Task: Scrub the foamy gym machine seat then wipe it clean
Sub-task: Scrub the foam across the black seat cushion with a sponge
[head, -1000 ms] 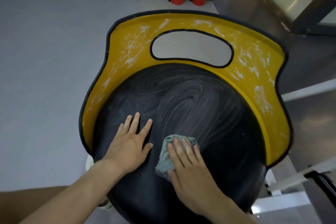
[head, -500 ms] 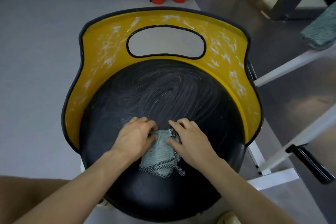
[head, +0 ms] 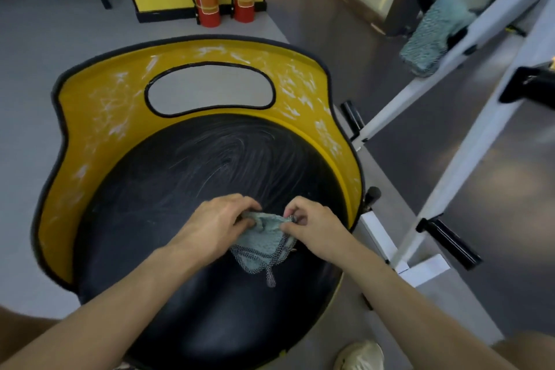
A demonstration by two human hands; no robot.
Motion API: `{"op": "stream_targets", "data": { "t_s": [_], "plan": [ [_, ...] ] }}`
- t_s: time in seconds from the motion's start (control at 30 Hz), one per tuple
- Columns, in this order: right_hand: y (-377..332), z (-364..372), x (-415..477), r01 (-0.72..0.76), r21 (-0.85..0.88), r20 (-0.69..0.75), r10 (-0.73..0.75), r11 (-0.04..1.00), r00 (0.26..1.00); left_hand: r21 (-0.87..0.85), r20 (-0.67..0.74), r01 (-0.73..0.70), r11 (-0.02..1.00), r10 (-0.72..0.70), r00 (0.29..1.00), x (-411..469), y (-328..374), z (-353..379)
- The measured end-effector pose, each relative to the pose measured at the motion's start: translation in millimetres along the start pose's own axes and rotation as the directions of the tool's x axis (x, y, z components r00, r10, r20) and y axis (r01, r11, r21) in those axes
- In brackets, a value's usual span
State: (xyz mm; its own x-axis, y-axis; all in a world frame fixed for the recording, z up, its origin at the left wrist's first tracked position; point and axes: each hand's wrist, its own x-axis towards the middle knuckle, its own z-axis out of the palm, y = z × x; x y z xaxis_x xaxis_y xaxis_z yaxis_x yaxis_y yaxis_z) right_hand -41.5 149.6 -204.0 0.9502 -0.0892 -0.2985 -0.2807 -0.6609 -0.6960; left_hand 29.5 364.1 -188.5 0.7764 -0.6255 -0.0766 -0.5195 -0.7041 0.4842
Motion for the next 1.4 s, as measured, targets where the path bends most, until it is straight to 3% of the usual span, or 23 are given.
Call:
{"op": "stream_targets", "data": {
  "t_s": [0.17, 0.27, 0.33, 0.37, 0.43, 0.5, 0.53, 0.7, 0.87, 1.1, 1.2, 1.4],
  "plan": [
    [14, 11, 3, -0.02, -0.175, -0.12, -0.002, 0.984, 0.993, 0.073, -0.085, -0.008, 0.997, 0.014, 0.996, -2, -15, 19],
    [23, 7, 21, -0.049, -0.22, -0.239, -0.005, 0.974, 0.971, 0.132, -0.037, -0.078, 0.988, 0.084, 0.996, -9, -15, 35],
    [30, 4, 34, -0.04, -0.413, -0.361, -0.124, 0.91, 0.924, 0.142, 0.008, -0.117, 0.983, 0.117, 0.993, -11, -12, 46],
    [32, 6, 38, -0.014, -0.524, -0.364, -0.21, 0.851, 0.908, 0.142, 0.015, -0.123, 0.982, 0.122, 0.992, -11, -13, 50],
    [24, 19, 38, 0.12, -0.62, -0.176, -0.286, 0.776, 0.942, 0.137, 0.006, -0.096, 0.986, 0.096, 0.995, -10, -17, 50],
    [18, 42, 34, 0.187, -0.611, 0.067, -0.185, 0.769, 0.98, 0.154, 0.027, -0.022, 0.988, 0.019, 0.999, -13, -26, 41],
    [17, 50, 34, 0.174, -0.626, 0.104, -0.14, 0.76, 0.985, 0.171, 0.056, 0.013, 0.985, -0.023, 0.998, -18, -34, 37],
    [23, 28, 74, 0.042, -0.64, 0.004, -0.051, 0.768, 0.999, 0.311, 0.212, 0.164, 0.936, -0.236, 0.948, -51, -72, 16],
    [36, 16, 67, -0.09, -0.614, -0.1, 0.036, 0.784, 0.994, 0.303, 0.228, 0.22, 0.927, -0.294, 0.928, -58, -72, 13],
    [37, 62, 9, 0.034, -0.663, -0.087, -0.123, 0.747, 0.989, 0.279, 0.212, 0.219, 0.935, -0.282, 0.936, -69, -81, 21],
    [28, 43, 51, 0.029, -0.636, -0.058, -0.085, 0.771, 0.995, 0.278, 0.228, 0.221, 0.935, -0.288, 0.93, -76, -88, 20],
    [5, 0, 174, -0.157, -0.573, -0.064, 0.147, 0.804, 0.987, 0.284, 0.25, 0.229, 0.931, -0.303, 0.92, -80, -102, 12]
  ]
}}
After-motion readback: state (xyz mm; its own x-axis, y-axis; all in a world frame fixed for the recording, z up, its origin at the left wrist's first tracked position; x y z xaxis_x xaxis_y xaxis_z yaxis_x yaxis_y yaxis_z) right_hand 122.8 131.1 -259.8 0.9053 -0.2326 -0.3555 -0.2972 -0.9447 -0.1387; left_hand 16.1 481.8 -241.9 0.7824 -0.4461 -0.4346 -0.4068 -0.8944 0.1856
